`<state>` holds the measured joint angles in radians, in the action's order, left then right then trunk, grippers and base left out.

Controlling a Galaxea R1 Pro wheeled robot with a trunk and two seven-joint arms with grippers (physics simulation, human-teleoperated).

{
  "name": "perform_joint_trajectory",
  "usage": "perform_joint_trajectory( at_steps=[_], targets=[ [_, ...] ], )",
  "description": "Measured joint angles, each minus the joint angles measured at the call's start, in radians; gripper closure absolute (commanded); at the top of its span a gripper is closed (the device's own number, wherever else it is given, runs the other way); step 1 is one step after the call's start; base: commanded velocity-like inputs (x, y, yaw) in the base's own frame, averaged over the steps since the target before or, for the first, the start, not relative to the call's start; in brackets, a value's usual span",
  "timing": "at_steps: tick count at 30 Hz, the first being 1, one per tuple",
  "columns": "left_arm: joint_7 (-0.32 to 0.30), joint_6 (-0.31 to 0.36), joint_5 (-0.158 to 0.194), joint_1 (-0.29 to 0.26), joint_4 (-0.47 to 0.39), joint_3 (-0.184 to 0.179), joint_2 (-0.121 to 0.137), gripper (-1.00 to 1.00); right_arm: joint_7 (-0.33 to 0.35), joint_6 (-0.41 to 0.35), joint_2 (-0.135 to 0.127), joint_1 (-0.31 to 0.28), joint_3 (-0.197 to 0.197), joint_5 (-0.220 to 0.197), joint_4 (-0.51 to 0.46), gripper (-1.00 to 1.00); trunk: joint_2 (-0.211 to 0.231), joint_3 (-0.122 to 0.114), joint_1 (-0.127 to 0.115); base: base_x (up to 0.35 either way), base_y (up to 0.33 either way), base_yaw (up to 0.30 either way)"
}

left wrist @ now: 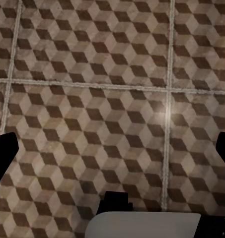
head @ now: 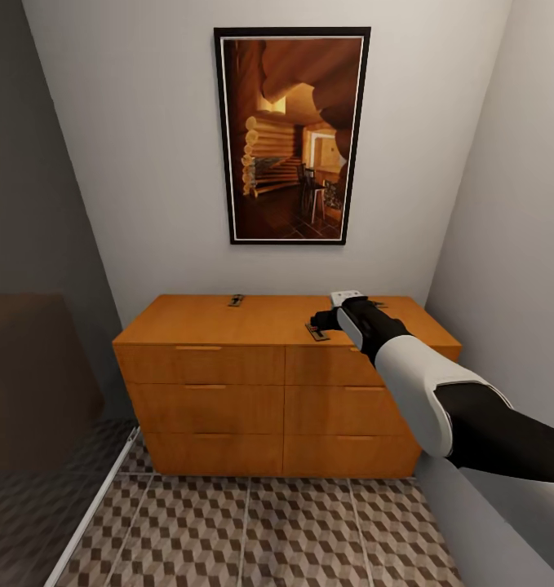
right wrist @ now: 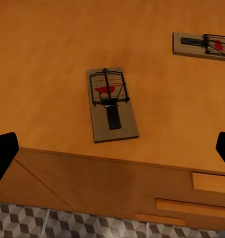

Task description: Take the four mousetraps from the cabinet in the bathroom and place them on the bathroom floor. Make sure all four end up on the same floor surface, and ensure that at least two of them are either under or directly next to the same bathroom sink.

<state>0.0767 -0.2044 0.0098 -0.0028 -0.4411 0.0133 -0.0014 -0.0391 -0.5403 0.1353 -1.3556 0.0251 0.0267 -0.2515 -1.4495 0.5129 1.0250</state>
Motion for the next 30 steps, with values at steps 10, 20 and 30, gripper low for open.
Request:
perform_joint_trajectory(
  at_steps=[10,20,30],
  targets=[
    [0.000,0.000,0.000,0.000,0.001,0.000,0.000,-1.00,0.058,-0.001,-0.010,0.000,-0.001,0.001,-0.001,-1.00,0.000,0.000,0.000,0.000,0.000,0.000],
    [0.000,0.000,0.000,0.000,0.001,0.000,0.000,-1.00,0.075,-0.002,-0.017,0.000,-0.001,0.002,-0.004,-1.00,0.000,0.000,0.000,0.002,0.000,0.000],
    [0.000,0.000,0.000,0.000,0.001,0.001,0.000,-1.00,0.076,-0.002,-0.028,0.000,0.000,0.002,-0.004,-1.00,0.000,0.000,0.000,0.098,-0.024,0.000]
  ],
)
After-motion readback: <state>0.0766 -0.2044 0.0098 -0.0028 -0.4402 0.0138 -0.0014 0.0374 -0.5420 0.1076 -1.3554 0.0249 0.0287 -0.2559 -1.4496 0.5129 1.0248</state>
